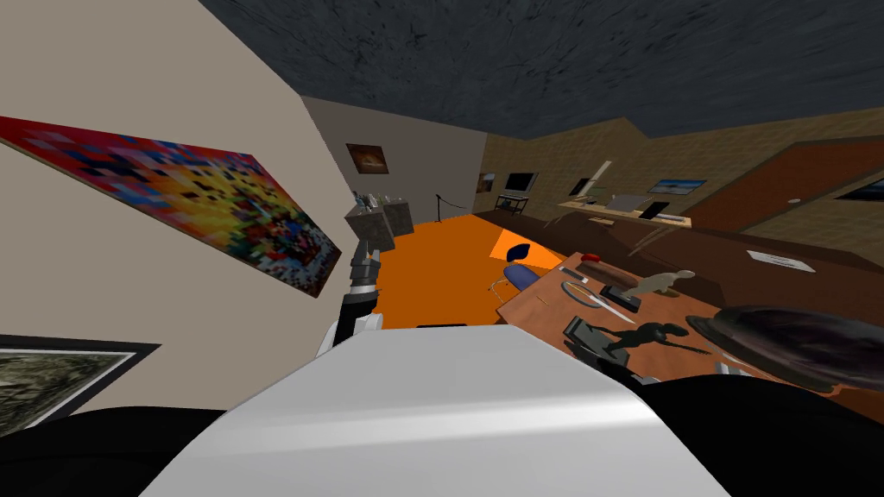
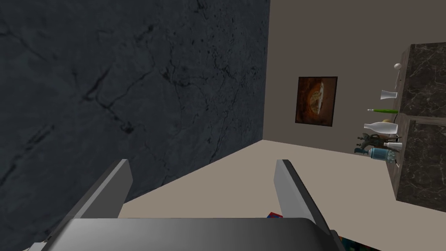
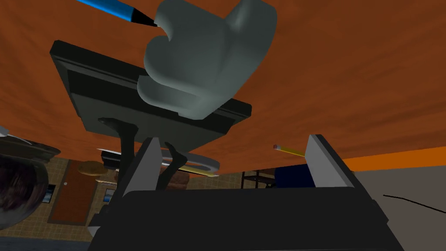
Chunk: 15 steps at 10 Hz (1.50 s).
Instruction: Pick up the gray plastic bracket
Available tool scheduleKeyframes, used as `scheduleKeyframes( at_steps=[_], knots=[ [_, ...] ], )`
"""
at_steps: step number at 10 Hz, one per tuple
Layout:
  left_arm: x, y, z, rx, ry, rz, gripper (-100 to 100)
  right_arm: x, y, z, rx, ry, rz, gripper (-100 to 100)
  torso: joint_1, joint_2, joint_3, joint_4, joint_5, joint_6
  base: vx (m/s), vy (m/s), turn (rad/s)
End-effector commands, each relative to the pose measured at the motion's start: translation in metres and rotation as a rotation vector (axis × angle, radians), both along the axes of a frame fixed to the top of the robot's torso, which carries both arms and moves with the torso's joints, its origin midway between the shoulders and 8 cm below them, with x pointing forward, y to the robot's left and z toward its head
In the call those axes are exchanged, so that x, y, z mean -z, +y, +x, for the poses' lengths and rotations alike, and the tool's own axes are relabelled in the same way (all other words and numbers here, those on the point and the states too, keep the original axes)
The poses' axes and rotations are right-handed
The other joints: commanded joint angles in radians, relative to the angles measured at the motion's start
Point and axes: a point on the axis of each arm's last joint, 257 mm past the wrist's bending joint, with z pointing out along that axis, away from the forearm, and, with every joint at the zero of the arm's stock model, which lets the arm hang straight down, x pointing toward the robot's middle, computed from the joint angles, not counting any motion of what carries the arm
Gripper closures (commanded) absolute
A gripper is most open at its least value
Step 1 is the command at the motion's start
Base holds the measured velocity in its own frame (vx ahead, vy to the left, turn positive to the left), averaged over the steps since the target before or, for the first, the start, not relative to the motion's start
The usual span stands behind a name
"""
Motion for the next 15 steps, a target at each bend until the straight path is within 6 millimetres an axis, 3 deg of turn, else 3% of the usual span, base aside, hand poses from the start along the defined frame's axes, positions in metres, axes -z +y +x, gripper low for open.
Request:
scheduleKeyframes(
  at_steps=[1,2,3,5,6,7,8,12,13,15],
  knots=[
    [0.000,0.000,0.000,0.000,0.000,0.000,0,0.005,-0.003,-0.025,0.021,0.051,-0.014,-100,0.000,0.000,0.000,0.000,0.000,0.000,0.065,-0.015,0.026],
    [0.000,0.000,0.000,0.000,0.000,0.000,0,0.005,-0.003,-0.025,0.021,0.051,-0.014,-100,0.000,0.000,0.000,0.000,0.000,0.000,0.051,-0.009,0.013],
    [0.000,0.000,0.000,0.000,0.000,0.000,0,0.010,-0.009,-0.058,0.046,0.117,-0.030,-100,0.000,0.001,0.000,0.000,0.000,0.000,0.073,-0.023,0.052],
    [0.000,0.000,0.000,0.000,0.000,0.000,0,0.012,-0.011,-0.069,0.055,0.140,-0.036,-100,-0.001,0.000,0.000,0.000,0.000,0.000,0.061,-0.016,0.020],
    [0.000,0.000,0.000,0.000,0.000,0.000,0,0.010,-0.010,-0.065,0.049,0.124,-0.031,-100,0.000,0.001,0.000,0.000,0.000,0.000,0.022,-0.001,0.002],
    [0.000,0.000,0.000,0.000,0.000,0.000,0,0.010,-0.010,-0.066,0.051,0.129,-0.033,0,0.001,0.002,0.001,0.000,0.000,0.000,0.000,0.000,0.000],
    [0.000,0.000,0.000,0.000,0.000,0.000,0,0.018,-0.007,-0.065,0.060,0.128,-0.033,-100,0.001,0.003,0.002,0.001,0.000,0.000,-0.012,-0.039,0.064],
    [0.000,0.000,0.000,0.000,0.000,0.000,0,0.028,-0.001,-0.064,0.071,0.128,-0.031,-100,-0.004,0.006,0.003,0.001,-0.001,0.000,-0.023,-0.056,0.047],
    [0.000,0.000,0.000,0.000,0.000,0.000,0,0.029,-0.001,-0.064,0.071,0.129,-0.031,100,-0.002,0.005,0.003,0.001,0.000,0.000,-0.002,-0.006,-0.001],
    [0.000,0.000,0.000,0.000,0.000,0.000,0,0.028,-0.002,-0.063,0.071,0.129,-0.033,100,0.000,0.004,0.003,0.001,-0.002,0.000,-0.001,-0.003,0.001]
  ],
)
